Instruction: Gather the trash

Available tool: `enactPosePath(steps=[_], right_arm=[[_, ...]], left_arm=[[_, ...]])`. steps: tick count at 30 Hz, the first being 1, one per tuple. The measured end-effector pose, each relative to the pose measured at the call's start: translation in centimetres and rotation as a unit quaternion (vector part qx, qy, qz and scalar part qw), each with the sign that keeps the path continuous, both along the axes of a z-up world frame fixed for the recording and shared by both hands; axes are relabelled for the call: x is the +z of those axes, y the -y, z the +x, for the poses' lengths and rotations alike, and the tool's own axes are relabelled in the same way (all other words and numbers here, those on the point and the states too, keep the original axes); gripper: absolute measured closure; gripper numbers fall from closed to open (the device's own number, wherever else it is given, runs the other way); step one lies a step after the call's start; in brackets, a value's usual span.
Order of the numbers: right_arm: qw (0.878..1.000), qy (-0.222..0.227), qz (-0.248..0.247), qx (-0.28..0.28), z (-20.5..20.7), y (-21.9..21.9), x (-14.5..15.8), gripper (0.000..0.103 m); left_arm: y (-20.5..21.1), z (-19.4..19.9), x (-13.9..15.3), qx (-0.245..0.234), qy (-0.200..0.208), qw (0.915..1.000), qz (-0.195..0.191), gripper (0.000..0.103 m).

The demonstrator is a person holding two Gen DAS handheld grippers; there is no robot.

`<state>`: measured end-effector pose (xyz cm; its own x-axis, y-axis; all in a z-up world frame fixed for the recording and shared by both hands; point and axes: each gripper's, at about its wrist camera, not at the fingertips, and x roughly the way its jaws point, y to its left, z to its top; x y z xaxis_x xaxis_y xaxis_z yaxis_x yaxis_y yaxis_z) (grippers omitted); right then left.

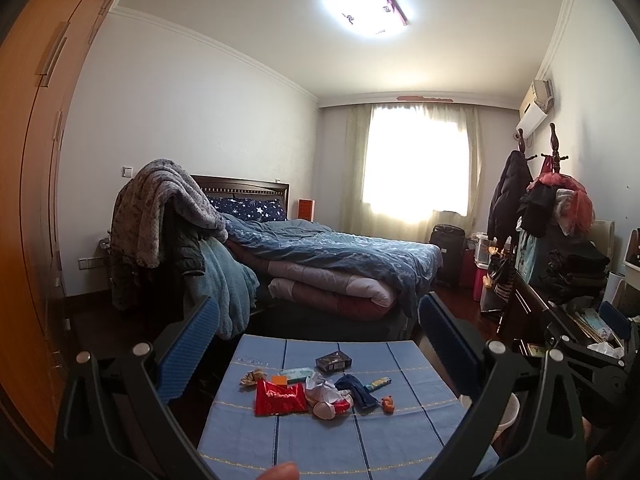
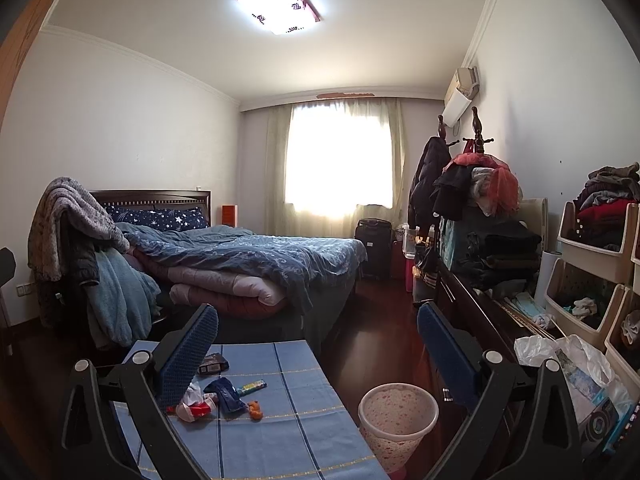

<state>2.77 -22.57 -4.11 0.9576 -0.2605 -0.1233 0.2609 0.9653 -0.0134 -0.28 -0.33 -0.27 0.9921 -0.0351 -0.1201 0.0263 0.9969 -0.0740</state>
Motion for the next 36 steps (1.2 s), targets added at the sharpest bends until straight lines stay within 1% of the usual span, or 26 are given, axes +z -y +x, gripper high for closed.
enactPosePath(steps=[26,36], right_arm=[[1.0,-0.001,0.003,0.001,-0.01,0.14,-0.18,0.003],[1.0,-0.005,0.002,0.003,0.08,0.06,-0.8,0.003]], left_arm=[[-0.06,0.15,-0.11,-0.002,-0.002,1.0,0.001,0.003],[-0.04,0.52,-0.79,-0.001,-0.01,0.9999,-0.001,0.003]])
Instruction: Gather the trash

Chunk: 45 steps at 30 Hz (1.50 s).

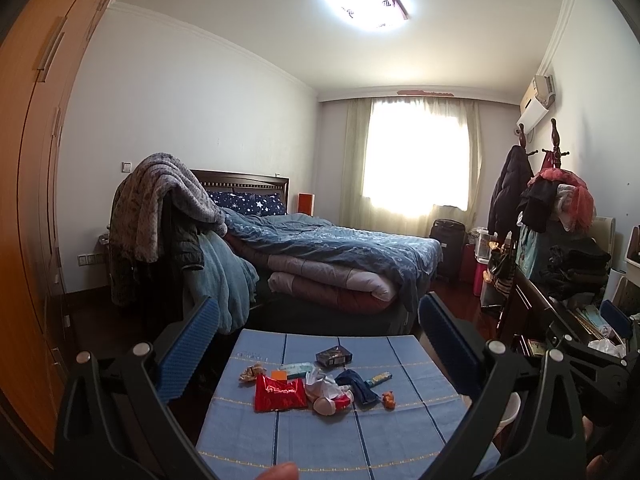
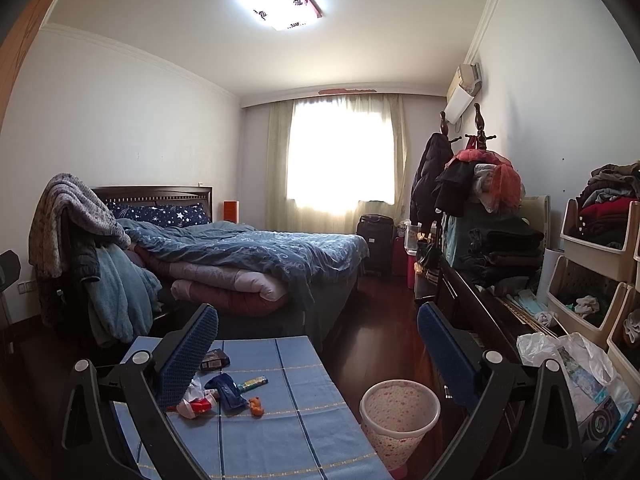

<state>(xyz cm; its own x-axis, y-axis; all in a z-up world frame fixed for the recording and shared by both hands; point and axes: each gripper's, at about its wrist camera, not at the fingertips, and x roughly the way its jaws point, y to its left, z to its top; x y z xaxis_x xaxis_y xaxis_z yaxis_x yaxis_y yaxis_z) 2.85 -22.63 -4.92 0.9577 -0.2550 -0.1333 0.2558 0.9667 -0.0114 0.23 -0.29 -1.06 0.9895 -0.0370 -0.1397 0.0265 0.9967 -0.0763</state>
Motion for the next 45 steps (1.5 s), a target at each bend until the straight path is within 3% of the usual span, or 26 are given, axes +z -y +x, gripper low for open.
enactPosePath(steps=[17,22,26,32,38,45], right_arm=[[1.0,-0.014,0.002,0.003,1.3,0.1,-0.6,0.003],[0.999,-0.041,0.008,0.017,3.2,0.3,-2.2,0.003],[0.994,-0.103,0.01,0.046,7.5,0.0,-5.9,0.003],[0.975,-0.186,0.024,0.115,13.6,-1.6,-12.2,0.003],[0.964,-0.227,0.02,0.141,17.7,-3.0,-15.8,0.004],[0.951,-0.27,0.019,0.151,21.7,-3.3,-18.7,0.004]], left_arm=[[0.4,1.5,-0.2,-0.006,-0.012,0.9999,0.004,0.003],[0.1,3.1,-1.9,-0.003,-0.031,0.9995,0.006,0.003],[-1.1,7.3,-5.9,0.01,-0.103,0.9945,0.013,0.003],[-3.4,15.3,-14.0,0.031,-0.221,0.9748,0.005,0.003],[-4.8,23.0,-20.6,0.055,-0.279,0.9586,-0.002,0.004],[-5.7,30.9,-27.3,0.05,-0.347,0.9365,-0.012,0.004]])
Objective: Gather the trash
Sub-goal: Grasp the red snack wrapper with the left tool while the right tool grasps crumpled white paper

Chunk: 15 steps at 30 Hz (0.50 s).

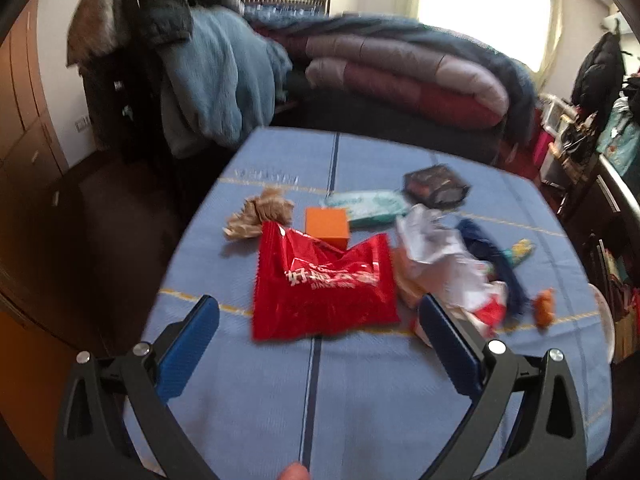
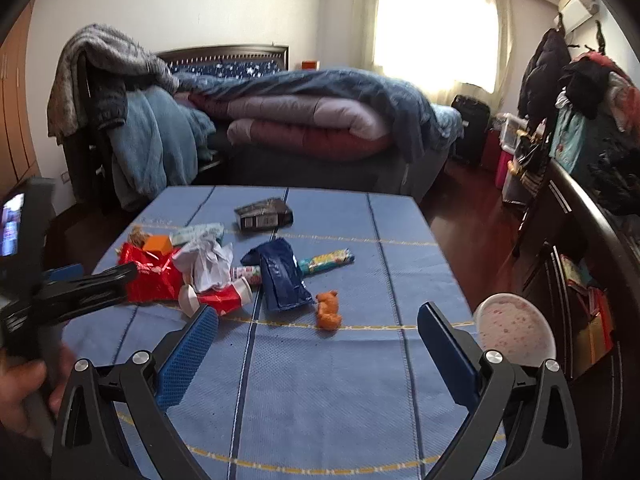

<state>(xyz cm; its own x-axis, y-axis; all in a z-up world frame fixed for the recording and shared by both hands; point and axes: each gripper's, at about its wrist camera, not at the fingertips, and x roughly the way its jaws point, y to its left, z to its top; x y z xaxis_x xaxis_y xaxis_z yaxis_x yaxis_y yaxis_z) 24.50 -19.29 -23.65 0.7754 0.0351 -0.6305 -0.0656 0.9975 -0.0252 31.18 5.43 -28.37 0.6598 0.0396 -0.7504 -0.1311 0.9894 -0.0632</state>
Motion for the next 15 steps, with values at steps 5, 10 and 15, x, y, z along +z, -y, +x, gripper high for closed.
enactPosePath(steps=[5,10,15], right_arm=[[1.0,-0.011,-0.005,0.01,2.0,-0.7,-1.2,0.004],[1.0,-0.017,-0.005,0.02,3.4,-1.5,-1.9,0.004],[0.999,-0.021,0.004,0.034,4.4,-2.4,-2.2,0.004]], left_arm=[[-1.4,3.3,-3.4,-0.004,-0.034,0.9987,-0.037,0.004],[-1.7,4.2,-4.6,-0.017,-0.037,0.9967,-0.07,0.004],[-1.1,4.2,-4.9,-0.012,-0.023,0.9987,-0.043,0.01]])
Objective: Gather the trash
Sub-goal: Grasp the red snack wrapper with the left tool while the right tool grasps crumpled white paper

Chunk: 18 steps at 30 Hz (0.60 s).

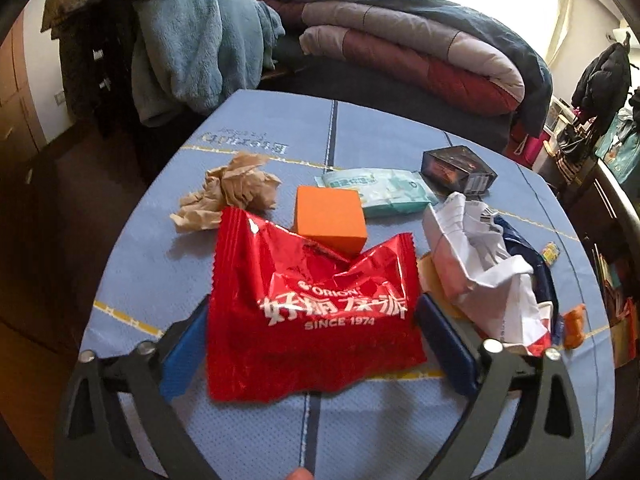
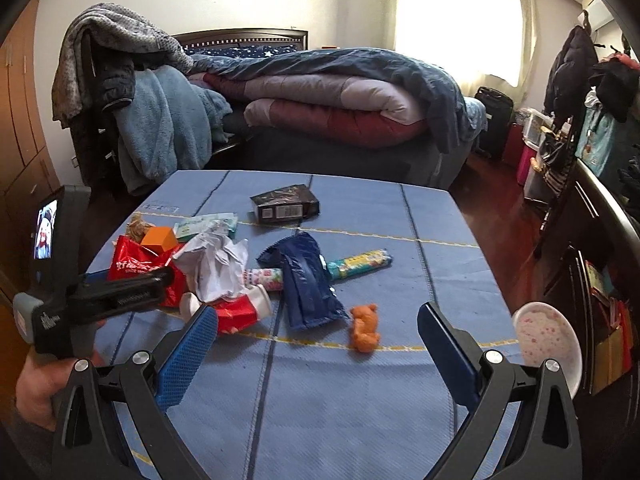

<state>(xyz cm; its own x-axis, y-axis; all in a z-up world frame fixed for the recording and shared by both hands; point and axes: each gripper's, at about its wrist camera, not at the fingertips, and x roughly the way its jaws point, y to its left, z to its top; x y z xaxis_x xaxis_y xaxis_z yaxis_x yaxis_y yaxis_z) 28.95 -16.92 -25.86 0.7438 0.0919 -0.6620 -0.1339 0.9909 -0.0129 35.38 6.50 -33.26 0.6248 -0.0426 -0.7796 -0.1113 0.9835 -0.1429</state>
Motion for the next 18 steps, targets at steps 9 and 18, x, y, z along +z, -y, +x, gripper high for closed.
enactPosePath(steps=[9,18], right_arm=[[0.998,-0.016,0.021,0.048,2.7,-3.2,-0.4,0.006],[0.989,-0.082,0.043,0.117,7.8,-8.8,-3.1,0.026]], left_arm=[[-1.2,-0.8,0.5,-0.004,0.025,0.9987,-0.045,0.093],[-4.2,-4.1,3.3,0.021,0.085,0.9936,-0.072,0.093]])
